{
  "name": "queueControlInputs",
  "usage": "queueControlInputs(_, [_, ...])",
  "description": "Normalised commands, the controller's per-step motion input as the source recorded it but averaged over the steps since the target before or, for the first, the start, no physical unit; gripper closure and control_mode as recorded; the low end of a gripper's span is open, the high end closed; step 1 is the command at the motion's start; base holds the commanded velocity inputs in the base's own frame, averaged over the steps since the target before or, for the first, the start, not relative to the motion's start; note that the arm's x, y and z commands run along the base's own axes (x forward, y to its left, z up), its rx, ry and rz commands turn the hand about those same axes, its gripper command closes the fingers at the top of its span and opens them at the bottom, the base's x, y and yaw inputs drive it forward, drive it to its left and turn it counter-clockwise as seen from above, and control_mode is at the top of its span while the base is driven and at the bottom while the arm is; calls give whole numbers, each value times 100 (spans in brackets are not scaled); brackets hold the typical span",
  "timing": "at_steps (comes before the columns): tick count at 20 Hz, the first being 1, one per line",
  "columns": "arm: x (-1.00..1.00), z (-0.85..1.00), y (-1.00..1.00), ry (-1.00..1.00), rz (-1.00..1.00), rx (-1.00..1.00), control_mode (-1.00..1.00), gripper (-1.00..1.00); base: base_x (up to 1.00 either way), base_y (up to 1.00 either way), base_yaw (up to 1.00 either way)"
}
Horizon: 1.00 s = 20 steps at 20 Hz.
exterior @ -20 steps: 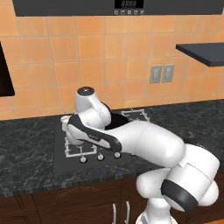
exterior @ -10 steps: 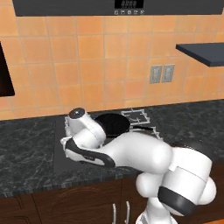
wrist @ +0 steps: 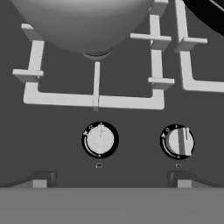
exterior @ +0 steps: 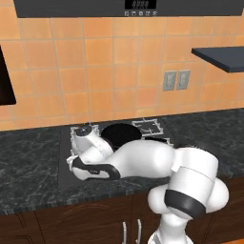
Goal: Pick the kettle from the counter and place it on a stove burner. Then turn the burner on.
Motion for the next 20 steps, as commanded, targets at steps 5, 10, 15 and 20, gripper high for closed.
queueControlInputs(5, [13, -39, 15, 0, 0, 0, -100, -100, 0, 0, 0])
queueControlInputs(10, [17, -11, 2, 2, 0, -1, -100, -100, 0, 0, 0])
queueControlInputs(15, [16, -9, 0, -5, 0, -1, -100, -100, 0, 0, 0])
queueControlInputs(20, [0, -12, 0, 0, 0, -4, -100, -100, 0, 0, 0])
